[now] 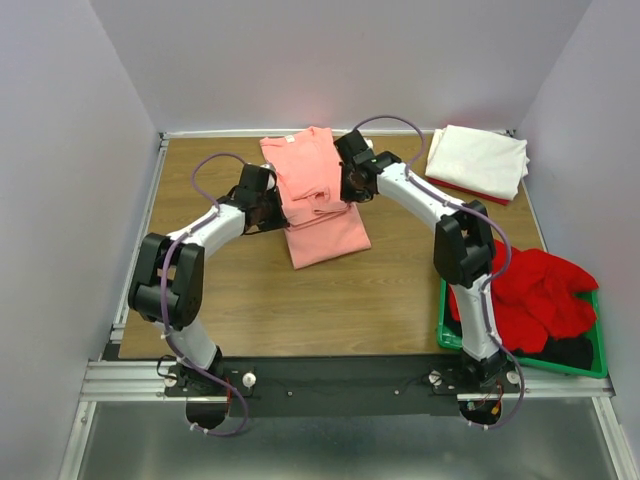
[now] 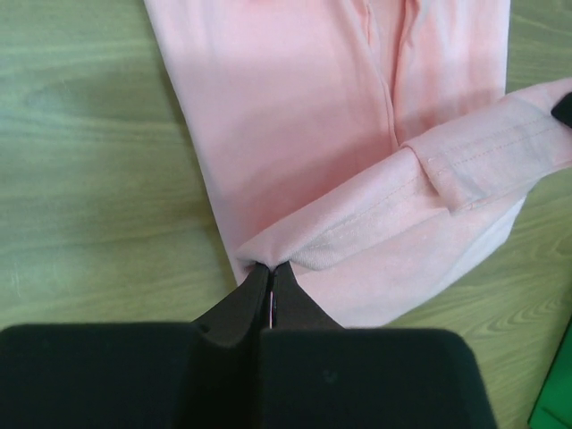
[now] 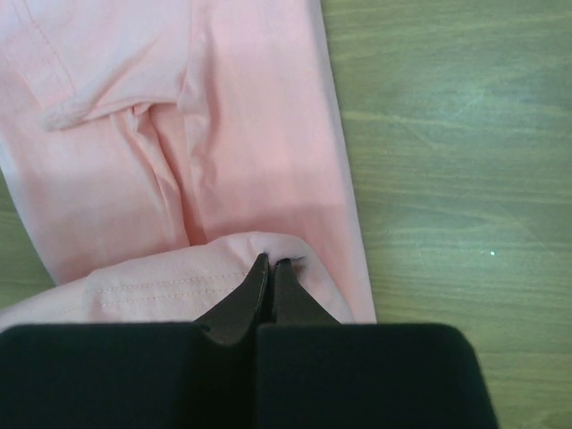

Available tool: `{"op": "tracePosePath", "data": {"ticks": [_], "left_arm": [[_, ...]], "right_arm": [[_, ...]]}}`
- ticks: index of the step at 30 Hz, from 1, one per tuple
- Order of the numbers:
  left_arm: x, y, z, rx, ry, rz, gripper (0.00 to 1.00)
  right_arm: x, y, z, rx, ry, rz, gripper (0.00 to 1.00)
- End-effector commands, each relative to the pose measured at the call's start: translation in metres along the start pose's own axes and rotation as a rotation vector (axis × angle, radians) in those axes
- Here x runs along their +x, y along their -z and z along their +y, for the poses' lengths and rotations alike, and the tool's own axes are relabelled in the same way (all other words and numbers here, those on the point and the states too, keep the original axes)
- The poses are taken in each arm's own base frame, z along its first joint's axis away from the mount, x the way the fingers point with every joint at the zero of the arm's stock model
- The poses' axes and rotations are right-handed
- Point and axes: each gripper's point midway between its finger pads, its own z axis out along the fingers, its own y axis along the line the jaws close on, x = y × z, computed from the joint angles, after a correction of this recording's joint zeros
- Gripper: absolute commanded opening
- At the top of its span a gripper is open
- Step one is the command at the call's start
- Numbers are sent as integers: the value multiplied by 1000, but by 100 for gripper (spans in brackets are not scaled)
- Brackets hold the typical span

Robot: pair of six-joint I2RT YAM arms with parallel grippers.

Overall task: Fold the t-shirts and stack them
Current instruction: Fold the tshirt

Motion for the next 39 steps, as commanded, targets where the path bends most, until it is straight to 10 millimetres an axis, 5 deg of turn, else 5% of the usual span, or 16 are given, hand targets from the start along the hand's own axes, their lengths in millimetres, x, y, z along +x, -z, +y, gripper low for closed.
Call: {"op": "tracePosePath", "data": {"ticks": [1, 16, 17, 19, 20, 21, 25, 28, 29, 39], "left_arm": [[-11, -11, 8, -1, -34, -2, 0], [-37, -46, 34, -1, -43, -10, 4], [-41, -47, 40, -8, -38, -14, 12], [-53, -45, 41, -19, -39, -42, 40], [-59, -42, 41, -26, -41, -55, 46], [-69, -37, 41, -32, -47, -71, 49], [-88, -16, 34, -44, -76, -131, 58], [-80, -4, 30, -21, -89, -132, 58], [-74, -2, 29, -11, -93, -126, 58], [20, 7, 32, 35, -101, 30, 57]], "right_arm": [[-17, -16, -11, 60, 19, -40, 0], [-35, -48, -7, 67, 46, -70, 2], [-37, -47, -7, 65, 43, -73, 6], [-46, -41, -3, 49, 29, -92, 31], [-49, -38, -1, 41, 29, -98, 40], [-52, -34, 0, 35, 28, -107, 52], [-61, -9, 1, 14, 30, -133, 63], [-53, 0, -5, 15, 35, -115, 63], [-35, -4, -10, 23, 48, -71, 63], [35, 17, -32, -12, 39, 63, 60]]}}
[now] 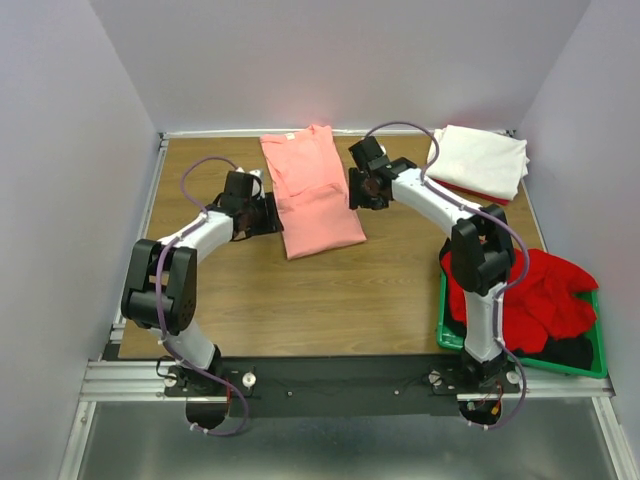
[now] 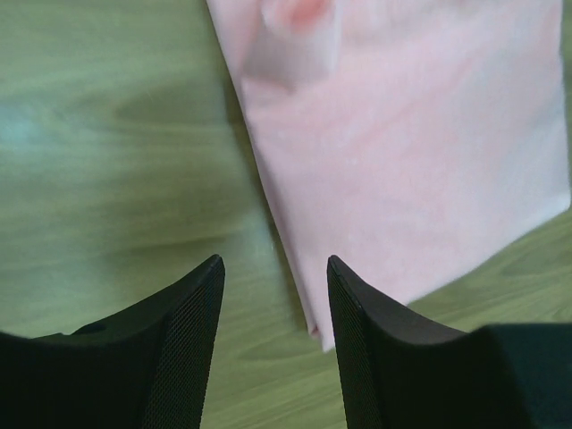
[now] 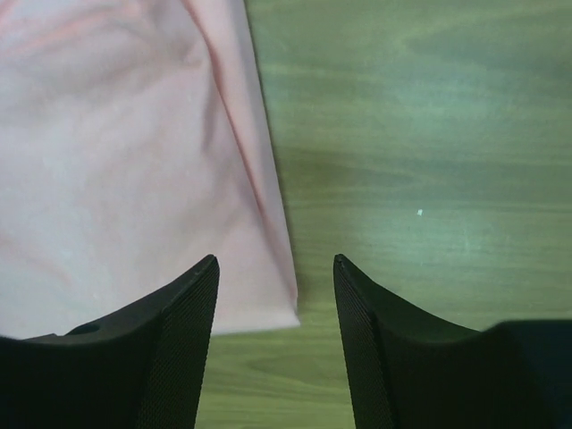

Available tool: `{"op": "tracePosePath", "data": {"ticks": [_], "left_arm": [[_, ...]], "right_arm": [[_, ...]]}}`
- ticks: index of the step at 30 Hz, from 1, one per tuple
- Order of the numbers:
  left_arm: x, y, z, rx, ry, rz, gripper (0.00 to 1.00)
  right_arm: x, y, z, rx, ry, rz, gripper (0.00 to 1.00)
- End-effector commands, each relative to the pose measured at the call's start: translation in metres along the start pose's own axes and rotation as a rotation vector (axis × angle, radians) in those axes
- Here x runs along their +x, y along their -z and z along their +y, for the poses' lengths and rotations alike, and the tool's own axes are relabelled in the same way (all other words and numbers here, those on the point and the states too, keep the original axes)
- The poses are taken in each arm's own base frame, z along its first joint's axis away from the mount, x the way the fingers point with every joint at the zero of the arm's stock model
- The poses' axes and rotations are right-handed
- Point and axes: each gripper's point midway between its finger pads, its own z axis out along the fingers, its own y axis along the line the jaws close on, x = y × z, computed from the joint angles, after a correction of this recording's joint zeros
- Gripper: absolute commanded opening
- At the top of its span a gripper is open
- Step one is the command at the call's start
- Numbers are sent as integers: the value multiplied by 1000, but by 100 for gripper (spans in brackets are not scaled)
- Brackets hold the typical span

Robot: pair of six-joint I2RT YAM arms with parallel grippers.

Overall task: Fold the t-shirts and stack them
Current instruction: Fold the tshirt

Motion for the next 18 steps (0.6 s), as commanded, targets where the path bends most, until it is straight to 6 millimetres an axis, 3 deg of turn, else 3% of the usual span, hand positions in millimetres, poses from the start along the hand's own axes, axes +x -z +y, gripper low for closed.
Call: {"op": "tracePosePath", "data": {"ticks": [1, 5, 8, 15, 18], "left_arm": [[33, 5, -8, 48, -6, 68, 57], [57, 1, -12, 59, -9, 124, 57], [71, -1, -16, 63, -17, 155, 57], [82, -3, -11, 30, 12, 176, 56], [86, -3, -10, 22, 20, 186, 55]], "right_arm": [[28, 4, 3, -58, -16, 60, 59], [59, -3, -3, -63, -27, 126, 53], [69, -7, -6, -58, -28, 137, 50], [81, -13, -4, -77, -39, 165, 48], [95, -18, -6, -80, -46, 203, 45]]}}
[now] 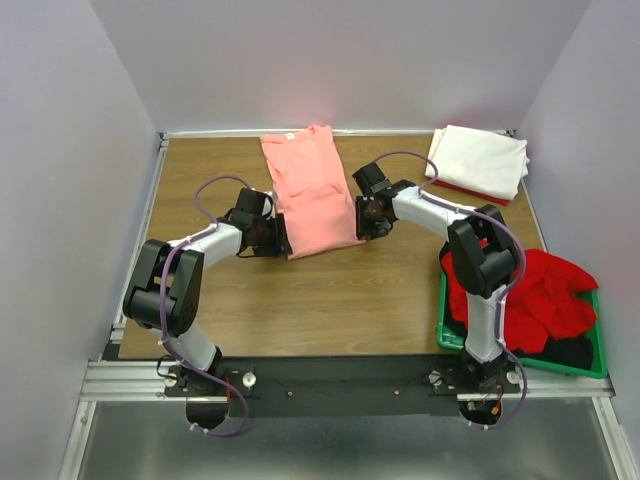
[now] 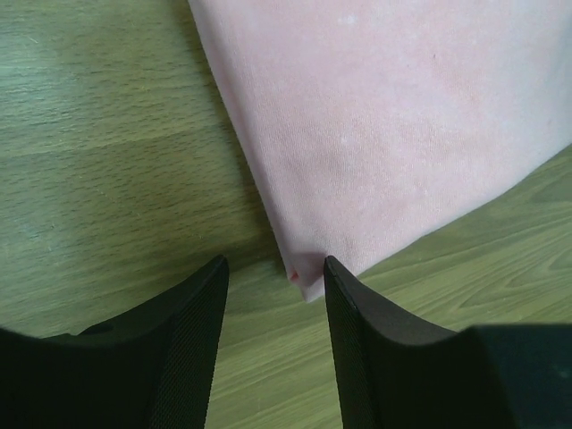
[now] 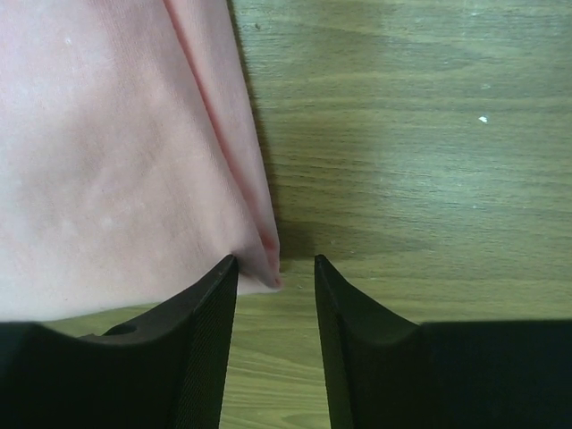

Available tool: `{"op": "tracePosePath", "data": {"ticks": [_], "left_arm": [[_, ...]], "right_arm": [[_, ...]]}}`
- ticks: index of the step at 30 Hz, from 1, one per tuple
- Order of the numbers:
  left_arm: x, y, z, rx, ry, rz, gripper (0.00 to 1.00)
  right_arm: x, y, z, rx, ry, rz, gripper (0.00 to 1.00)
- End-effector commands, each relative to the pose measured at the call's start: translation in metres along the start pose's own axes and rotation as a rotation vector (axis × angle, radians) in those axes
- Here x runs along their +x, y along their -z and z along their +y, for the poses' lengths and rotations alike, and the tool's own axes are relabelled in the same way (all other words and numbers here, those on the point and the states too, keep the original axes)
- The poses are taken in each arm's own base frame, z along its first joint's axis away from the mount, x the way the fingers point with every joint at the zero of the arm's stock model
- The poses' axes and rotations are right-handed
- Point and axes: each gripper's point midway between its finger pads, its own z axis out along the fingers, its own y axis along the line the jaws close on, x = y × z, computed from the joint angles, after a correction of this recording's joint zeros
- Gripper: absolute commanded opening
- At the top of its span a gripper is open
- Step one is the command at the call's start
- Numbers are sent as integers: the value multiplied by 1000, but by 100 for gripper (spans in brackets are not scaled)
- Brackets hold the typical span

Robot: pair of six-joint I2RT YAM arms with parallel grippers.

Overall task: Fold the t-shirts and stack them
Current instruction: Fold the tshirt

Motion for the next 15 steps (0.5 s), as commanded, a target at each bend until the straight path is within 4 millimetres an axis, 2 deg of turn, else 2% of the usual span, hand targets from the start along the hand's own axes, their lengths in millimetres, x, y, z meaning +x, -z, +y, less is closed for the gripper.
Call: {"op": "tracePosePath", "data": {"ticks": [1, 7, 15], "left_arm": [[12, 0, 3, -17, 24, 27, 55], [21, -3, 6, -33, 39, 48, 52], [35, -7, 0, -10, 46, 79, 45]], "right_arm": [[10, -3, 6, -44, -23, 24, 45], [26, -10, 2, -39, -29, 64, 34], [27, -12, 1, -36, -30, 68, 33]]}}
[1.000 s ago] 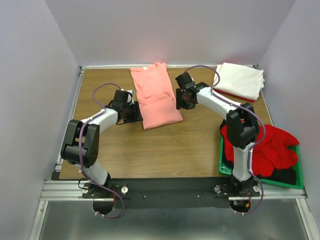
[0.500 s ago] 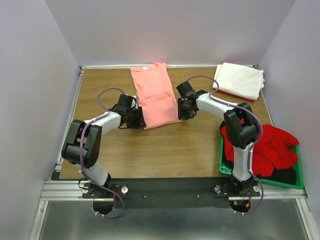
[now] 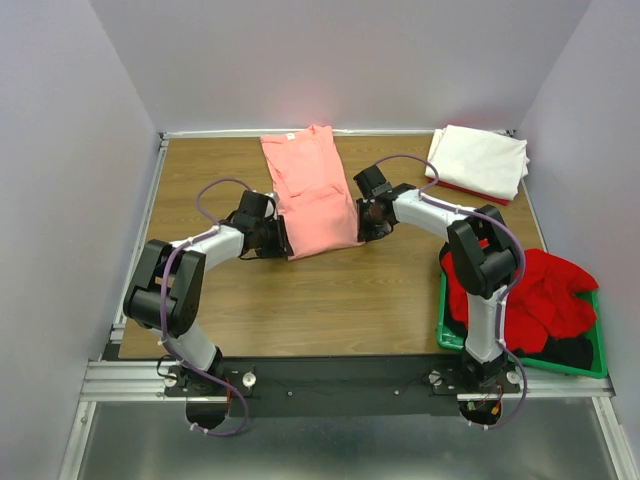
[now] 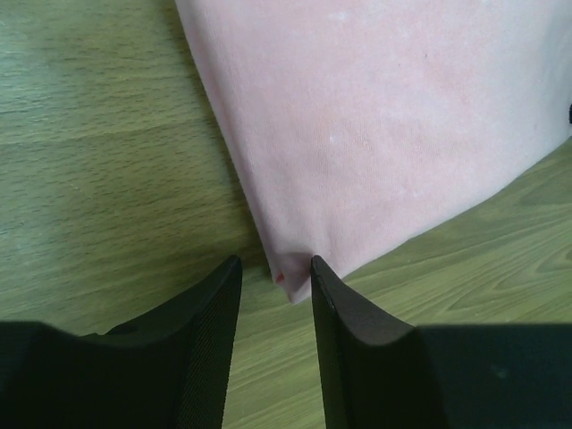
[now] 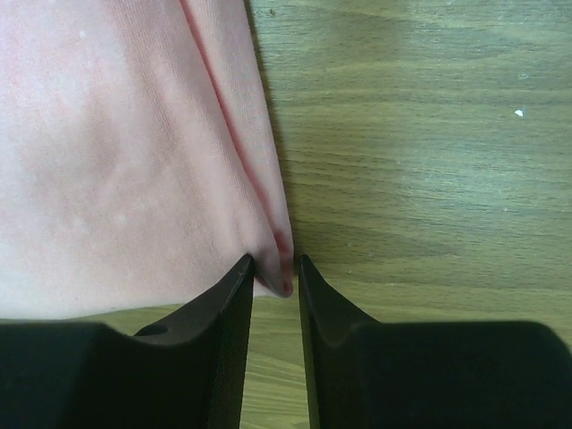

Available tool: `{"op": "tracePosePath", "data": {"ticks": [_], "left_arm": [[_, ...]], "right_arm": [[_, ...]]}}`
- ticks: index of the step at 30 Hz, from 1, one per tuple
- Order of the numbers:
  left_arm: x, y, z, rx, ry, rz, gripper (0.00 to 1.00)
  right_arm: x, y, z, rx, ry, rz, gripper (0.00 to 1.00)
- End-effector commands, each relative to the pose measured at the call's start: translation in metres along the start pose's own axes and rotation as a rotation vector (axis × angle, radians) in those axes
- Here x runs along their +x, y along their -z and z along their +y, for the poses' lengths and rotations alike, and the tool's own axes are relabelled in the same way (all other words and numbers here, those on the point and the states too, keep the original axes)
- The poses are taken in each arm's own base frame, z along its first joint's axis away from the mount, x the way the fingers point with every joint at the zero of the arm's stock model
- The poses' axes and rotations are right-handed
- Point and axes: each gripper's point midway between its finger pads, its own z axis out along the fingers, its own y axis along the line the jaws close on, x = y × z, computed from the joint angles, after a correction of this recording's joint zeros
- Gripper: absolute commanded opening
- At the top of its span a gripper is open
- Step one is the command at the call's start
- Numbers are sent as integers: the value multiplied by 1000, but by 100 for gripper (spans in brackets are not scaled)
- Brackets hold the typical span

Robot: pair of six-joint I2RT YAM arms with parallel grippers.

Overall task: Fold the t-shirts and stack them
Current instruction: Fold the tshirt

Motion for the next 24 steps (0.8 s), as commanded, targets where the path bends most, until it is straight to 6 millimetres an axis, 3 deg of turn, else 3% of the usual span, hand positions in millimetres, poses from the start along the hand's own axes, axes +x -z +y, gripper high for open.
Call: {"op": "tracePosePath", "data": {"ticks": [1, 11, 15, 17, 18, 24], "left_arm": [[32, -3, 4, -18, 14, 87, 45], [63, -6, 21, -85, 36, 160, 32], [68, -7, 24, -101, 28, 170, 15], [65, -7, 23, -100, 21, 164, 0], [61, -7, 22, -102, 15, 153, 0], [35, 8, 18, -135, -30, 87, 0]], "right_arm": [[19, -6, -5, 8, -6, 59, 33], [19, -4, -5, 5, -7, 59, 28], [20, -4, -3, -4, -3, 64, 19], [19, -2, -2, -10, -2, 62, 7], [19, 0, -2, -11, 0, 59, 0], [21, 23, -5, -25, 5, 35, 0]]}}
